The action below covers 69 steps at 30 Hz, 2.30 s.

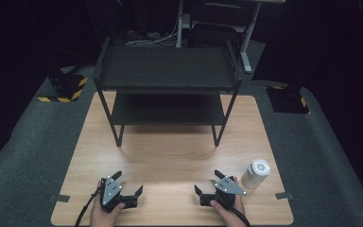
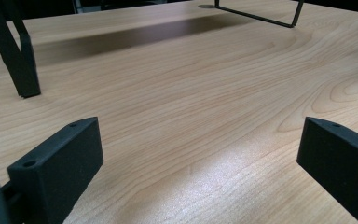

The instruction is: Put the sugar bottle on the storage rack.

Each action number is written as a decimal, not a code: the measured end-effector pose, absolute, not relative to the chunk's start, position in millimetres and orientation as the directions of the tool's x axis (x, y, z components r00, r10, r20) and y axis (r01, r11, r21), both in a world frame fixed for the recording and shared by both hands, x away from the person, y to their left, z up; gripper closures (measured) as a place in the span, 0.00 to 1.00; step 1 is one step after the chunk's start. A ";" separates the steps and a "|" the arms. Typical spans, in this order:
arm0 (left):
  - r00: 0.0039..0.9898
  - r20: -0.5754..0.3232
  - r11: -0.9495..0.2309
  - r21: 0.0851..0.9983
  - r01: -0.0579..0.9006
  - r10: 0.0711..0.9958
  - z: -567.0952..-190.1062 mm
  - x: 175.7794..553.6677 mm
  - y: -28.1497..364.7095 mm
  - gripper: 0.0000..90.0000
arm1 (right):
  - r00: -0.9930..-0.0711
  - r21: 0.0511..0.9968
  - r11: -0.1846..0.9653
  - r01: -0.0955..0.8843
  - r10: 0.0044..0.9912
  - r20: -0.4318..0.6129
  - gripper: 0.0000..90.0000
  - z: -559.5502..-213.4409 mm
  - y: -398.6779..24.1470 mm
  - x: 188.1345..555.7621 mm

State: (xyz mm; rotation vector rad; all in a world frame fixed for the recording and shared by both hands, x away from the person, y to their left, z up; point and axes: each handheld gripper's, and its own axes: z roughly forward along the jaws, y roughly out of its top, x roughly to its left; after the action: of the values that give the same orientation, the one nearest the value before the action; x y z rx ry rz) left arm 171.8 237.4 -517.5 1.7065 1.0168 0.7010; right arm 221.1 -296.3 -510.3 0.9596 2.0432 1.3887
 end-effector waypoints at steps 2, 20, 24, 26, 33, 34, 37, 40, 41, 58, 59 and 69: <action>0.478 -0.005 -0.160 0.939 0.304 0.878 -517.4 171.3 236.8 0.01 | -0.635 0.930 0.233 0.283 0.772 0.000 0.00 -509.9 -296.6 221.6; 0.484 -0.010 -0.155 0.941 0.301 0.875 -518.2 170.5 238.3 0.01 | -0.624 0.952 0.188 0.243 0.782 0.005 0.00 -507.8 -302.9 211.0; 0.485 -0.010 -0.155 0.941 0.300 0.875 -518.2 170.6 238.5 0.01 | -0.613 0.963 0.168 0.210 0.790 -0.005 0.00 -501.1 -307.8 201.2; 0.486 -0.011 -0.156 0.941 0.301 0.874 -518.0 170.9 238.7 0.01 | -0.611 0.968 0.163 0.189 0.791 -0.014 0.00 -496.9 -311.3 196.3; 0.488 -0.009 -0.160 0.939 0.304 0.873 -517.4 171.5 238.5 0.01 | -0.573 0.983 0.132 0.124 0.819 -0.038 0.00 -479.5 -322.9 184.0; 0.488 -0.009 -0.160 0.939 0.304 0.873 -517.3 171.6 238.5 0.01 | -0.573 0.983 0.132 0.124 0.819 -0.038 0.00 -479.5 -322.9 184.0; 0.490 -0.010 -0.160 0.939 0.304 0.872 -517.3 171.8 238.8 0.01 | -0.531 0.987 0.123 0.102 0.846 -0.051 0.00 -473.0 -331.3 178.0; 0.491 -0.010 -0.161 0.939 0.304 0.871 -517.3 171.9 238.9 0.01 | -0.504 0.989 0.118 0.093 0.862 -0.055 0.00 -470.9 -336.9 174.7; 0.491 -0.009 -0.162 0.939 0.304 0.871 -517.3 171.8 238.9 0.01 | -0.482 0.990 0.113 0.087 0.874 -0.057 0.00 -469.6 -341.4 172.3; 0.493 -0.008 -0.163 0.939 0.303 0.870 -517.4 171.8 239.1 0.01 | -0.283 0.990 0.102 0.100 0.957 -0.070 0.00 -480.6 -374.0 158.9; 0.493 -0.008 -0.163 0.939 0.303 0.870 -517.4 171.8 239.1 0.01 | -0.279 0.989 0.099 0.109 0.958 -0.066 0.00 -482.5 -374.7 160.3; 0.496 -0.008 -0.165 0.939 0.303 0.868 -517.2 171.3 239.2 0.01 | -0.273 0.984 0.085 0.157 0.961 -0.039 0.00 -498.4 -378.0 172.0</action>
State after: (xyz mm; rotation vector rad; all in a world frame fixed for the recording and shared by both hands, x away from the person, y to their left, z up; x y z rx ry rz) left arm 171.3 239.2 -517.2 1.7148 1.0017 0.6891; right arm 172.0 -378.0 -498.4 1.1435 1.5664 1.2743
